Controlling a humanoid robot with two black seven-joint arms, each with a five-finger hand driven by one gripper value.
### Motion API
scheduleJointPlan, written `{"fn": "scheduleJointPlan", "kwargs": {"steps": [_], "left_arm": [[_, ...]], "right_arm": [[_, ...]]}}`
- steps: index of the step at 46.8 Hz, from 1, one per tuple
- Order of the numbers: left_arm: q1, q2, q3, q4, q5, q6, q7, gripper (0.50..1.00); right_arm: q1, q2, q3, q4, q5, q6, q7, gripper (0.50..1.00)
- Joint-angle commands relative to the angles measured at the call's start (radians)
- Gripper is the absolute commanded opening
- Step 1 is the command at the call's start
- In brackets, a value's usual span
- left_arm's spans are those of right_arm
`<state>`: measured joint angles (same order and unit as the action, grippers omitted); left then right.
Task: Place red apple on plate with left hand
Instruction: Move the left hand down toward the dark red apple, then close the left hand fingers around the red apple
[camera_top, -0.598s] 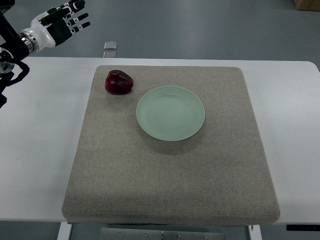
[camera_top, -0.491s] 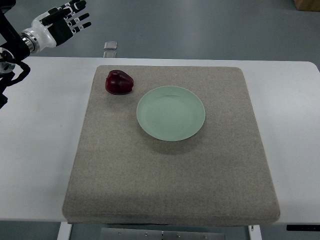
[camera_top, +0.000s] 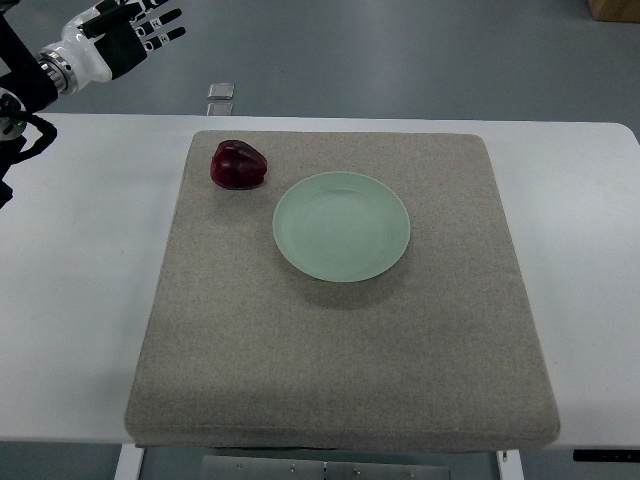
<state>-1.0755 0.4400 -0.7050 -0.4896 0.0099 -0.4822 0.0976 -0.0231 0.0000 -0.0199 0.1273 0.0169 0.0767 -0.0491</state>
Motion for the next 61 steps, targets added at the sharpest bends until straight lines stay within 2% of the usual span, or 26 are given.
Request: {"fn": "scheduleJointPlan", "kwargs": {"steps": [1, 6, 10, 19, 27, 38, 49, 56, 61], "left_arm": [[-0.011, 0.0, -0.011, 0.0, 0.22, -0.022, -0.074, 0.994], [-0.03, 0.005, -0.011, -0.018, 0.526, -0.021, -0.214, 0.994], [-0.04, 0.008, -0.011, -0.024, 0.697, -0.022, -0.26, 0.994], [-0.083, 0.019, 0.038, -0.037, 0.896, -0.024, -0.262, 0.994], [-0.149, 0.075, 0.163, -0.049, 0.992, -0.024, -0.269, 0.994], [-0.135, 0.23, 0.265, -0.312, 1.108, -0.022, -0.276, 0.988], [-0.133, 0.227, 0.265, -0.408, 1.369, -0.021, -0.274, 0.977], [-0.133, 0.2, 0.308, -0.419, 1.394, -0.019, -0.272, 0.981], [-0.133, 0.169, 0.352, -0.411, 1.397, 0.013, -0.272, 0.981]], "right_arm": [[0.0, 0.0, 0.0, 0.0, 0.0, 0.0, 0.0, 0.928], [0.0, 0.0, 0.0, 0.0, 0.0, 0.0, 0.0, 0.928], [0.0, 0.0, 0.0, 0.0, 0.0, 0.0, 0.0, 0.93], [0.0, 0.0, 0.0, 0.0, 0.0, 0.0, 0.0, 0.928], [0.0, 0.0, 0.0, 0.0, 0.0, 0.0, 0.0, 0.93], [0.0, 0.0, 0.0, 0.0, 0.0, 0.0, 0.0, 0.928], [0.0, 0.0, 0.0, 0.0, 0.0, 0.0, 0.0, 0.928], [0.0, 0.0, 0.0, 0.0, 0.0, 0.0, 0.0, 0.93], [0.0, 0.0, 0.0, 0.0, 0.0, 0.0, 0.0, 0.93]]}}
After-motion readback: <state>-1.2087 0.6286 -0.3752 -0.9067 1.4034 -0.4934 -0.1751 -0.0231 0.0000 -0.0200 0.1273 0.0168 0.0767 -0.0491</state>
